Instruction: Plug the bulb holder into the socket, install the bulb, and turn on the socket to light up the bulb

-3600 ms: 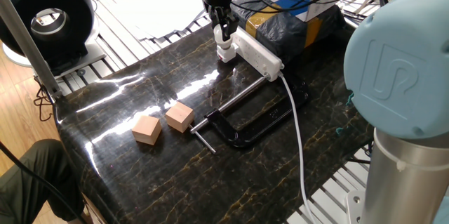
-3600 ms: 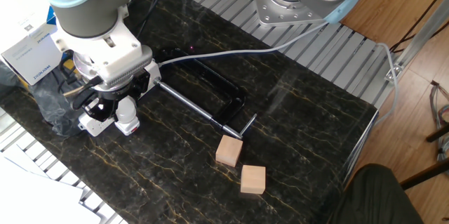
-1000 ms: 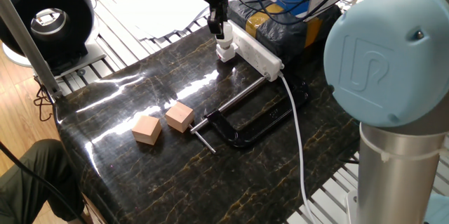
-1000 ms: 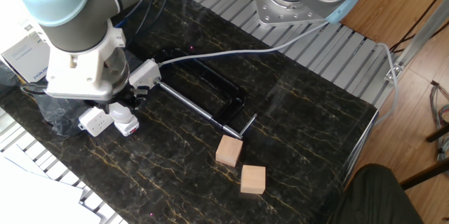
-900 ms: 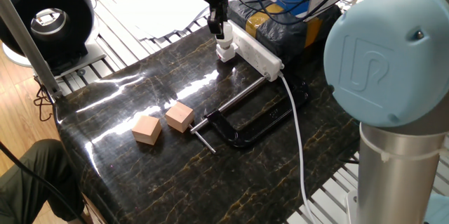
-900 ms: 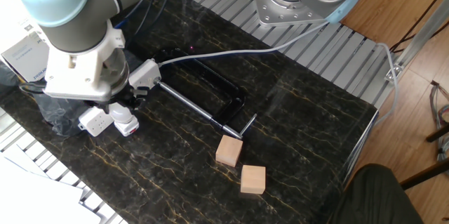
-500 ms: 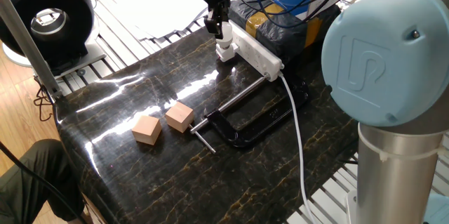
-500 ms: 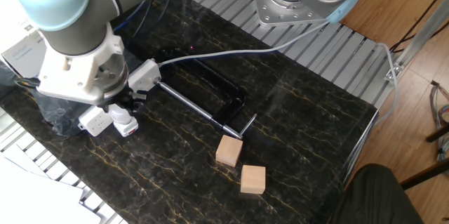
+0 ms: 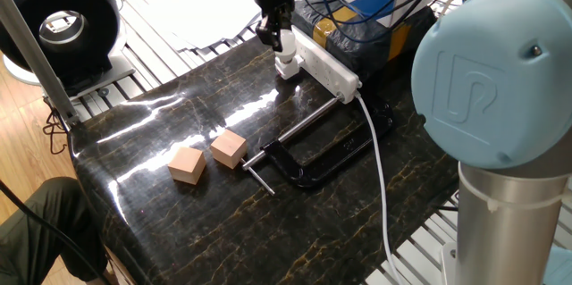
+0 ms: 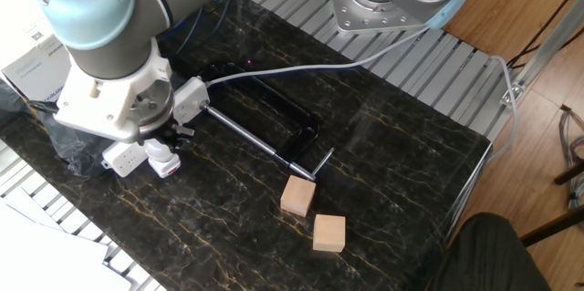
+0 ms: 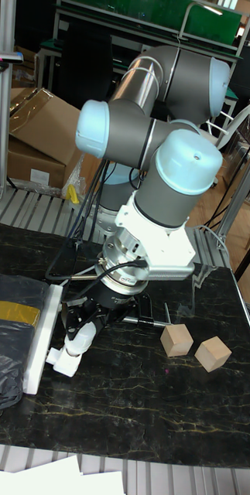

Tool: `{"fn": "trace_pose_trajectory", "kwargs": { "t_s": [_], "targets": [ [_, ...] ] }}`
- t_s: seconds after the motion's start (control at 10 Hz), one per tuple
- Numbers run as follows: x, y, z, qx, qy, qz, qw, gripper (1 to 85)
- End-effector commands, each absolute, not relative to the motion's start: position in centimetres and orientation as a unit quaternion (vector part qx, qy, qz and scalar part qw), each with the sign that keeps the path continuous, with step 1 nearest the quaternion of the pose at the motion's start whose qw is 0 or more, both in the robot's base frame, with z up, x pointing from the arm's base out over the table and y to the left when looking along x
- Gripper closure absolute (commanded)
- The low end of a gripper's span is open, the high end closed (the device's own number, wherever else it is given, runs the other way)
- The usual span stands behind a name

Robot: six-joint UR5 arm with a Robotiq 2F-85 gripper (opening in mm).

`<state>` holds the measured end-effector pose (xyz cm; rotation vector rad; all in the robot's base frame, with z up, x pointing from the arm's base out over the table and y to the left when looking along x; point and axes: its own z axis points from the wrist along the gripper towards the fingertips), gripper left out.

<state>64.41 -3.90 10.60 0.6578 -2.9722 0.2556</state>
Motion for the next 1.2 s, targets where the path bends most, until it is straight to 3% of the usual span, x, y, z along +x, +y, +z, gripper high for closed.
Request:
{"fn": "trace_pose_trajectory", "kwargs": {
  "t_s": [0.0, 0.8, 1.1],
  "targets": [
    [64.44, -3.41, 10.79, 0.218, -0.972, 0.079, 0.045, 61.3],
    [64.31, -3.88, 11.21, 0.265, -0.96, 0.081, 0.051, 22.3],
    [64.36, -3.19, 11.55, 0.276, -0.957, 0.08, 0.051, 18.7]
  ]
}}
